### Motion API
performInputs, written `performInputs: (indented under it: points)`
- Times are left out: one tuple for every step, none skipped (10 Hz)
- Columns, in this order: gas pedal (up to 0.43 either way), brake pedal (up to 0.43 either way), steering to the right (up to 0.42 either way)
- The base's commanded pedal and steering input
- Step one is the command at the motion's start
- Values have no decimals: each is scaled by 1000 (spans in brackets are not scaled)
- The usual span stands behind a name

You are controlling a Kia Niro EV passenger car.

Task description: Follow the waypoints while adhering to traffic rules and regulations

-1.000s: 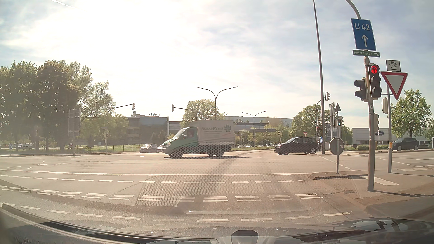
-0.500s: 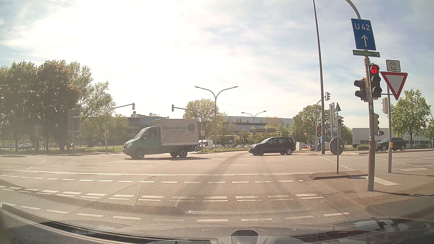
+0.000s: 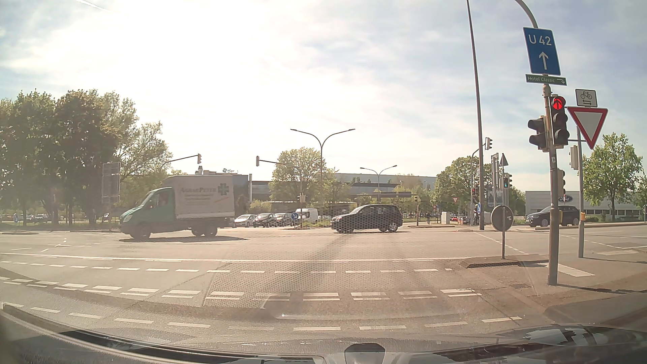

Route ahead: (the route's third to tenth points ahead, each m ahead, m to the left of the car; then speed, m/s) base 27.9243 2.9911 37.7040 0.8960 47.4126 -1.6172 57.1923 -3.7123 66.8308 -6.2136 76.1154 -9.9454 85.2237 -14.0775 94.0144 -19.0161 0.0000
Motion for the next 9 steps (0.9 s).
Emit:
performInputs:
  points:
    - [0,238,15]
    - [0,244,15]
    - [0,238,15]
    - [0,238,15]
    - [0,244,15]
    - [0,244,15]
    - [0,238,15]
    - [0,244,15]
    - [0,244,15]
